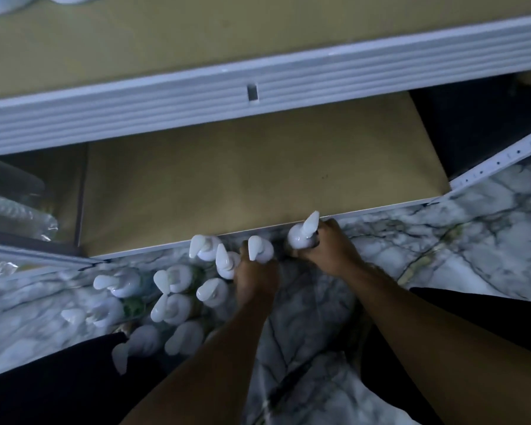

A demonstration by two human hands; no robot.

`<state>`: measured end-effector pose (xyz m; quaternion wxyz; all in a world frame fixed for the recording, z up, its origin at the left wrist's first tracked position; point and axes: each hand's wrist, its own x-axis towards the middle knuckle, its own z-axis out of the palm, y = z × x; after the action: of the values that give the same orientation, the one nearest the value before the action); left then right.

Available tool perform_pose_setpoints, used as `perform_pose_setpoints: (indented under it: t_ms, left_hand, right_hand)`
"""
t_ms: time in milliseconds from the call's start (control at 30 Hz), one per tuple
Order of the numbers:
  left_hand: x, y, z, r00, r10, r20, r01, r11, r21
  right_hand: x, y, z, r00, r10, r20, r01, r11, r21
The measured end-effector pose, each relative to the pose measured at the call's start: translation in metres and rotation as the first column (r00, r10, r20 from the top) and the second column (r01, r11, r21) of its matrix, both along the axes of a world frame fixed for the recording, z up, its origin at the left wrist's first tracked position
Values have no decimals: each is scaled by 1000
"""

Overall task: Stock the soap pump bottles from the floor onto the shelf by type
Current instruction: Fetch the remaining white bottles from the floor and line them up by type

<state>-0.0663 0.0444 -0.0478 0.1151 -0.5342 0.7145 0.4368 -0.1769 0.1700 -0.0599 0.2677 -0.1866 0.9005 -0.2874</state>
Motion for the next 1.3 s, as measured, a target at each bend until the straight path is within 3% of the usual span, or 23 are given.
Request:
perform_pose_setpoints:
  t_ms: [133, 300, 500, 600, 767, 900, 1033, 1100, 1200, 1300]
  left_hand:
    - [12, 5, 35, 987, -98, -128, 102, 995, 21]
    - [24, -9, 108, 948, -254, -189, 240, 966, -93]
    - [66, -43, 230, 860, -406, -308, 290, 887, -360]
    - [94, -72, 284, 824, -400, -400, 233, 885, -404]
    - [140, -115, 358, 668, -253, -700, 117, 965, -237]
    - [167, -137, 388, 545, -53, -837, -5, 998, -67]
    - [182, -136, 381, 419, 197, -886, -95, 980, 173]
    - [188, -132, 371, 399, 285, -872, -139, 958, 249]
    - [193, -128, 363, 449, 349, -823, -213, 936, 281]
    - [198, -123, 367, 462, 369, -807, -217, 929, 300]
  right_hand:
    - [2, 25, 44, 994, -111, -19, 110, 994, -27]
    - [14, 36, 117, 986, -167, -6, 166, 983, -84]
    - [47, 14, 232, 997, -70, 23, 74, 975, -209]
    - [67, -9, 284, 1000, 17, 26, -9, 956, -293]
    - [99, -48, 360, 990, 117, 76, -64, 864, -499]
    - [124, -75, 403, 930, 206, 306, 81, 695, -715]
    - [142, -93, 412, 883, 254, 395, 169, 613, -771]
    - [150, -99, 402, 852, 236, 468, 256, 592, -764]
    - [160, -108, 389, 787, 190, 587, 416, 538, -733]
    - [167, -113, 385, 788, 162, 594, 442, 521, -730]
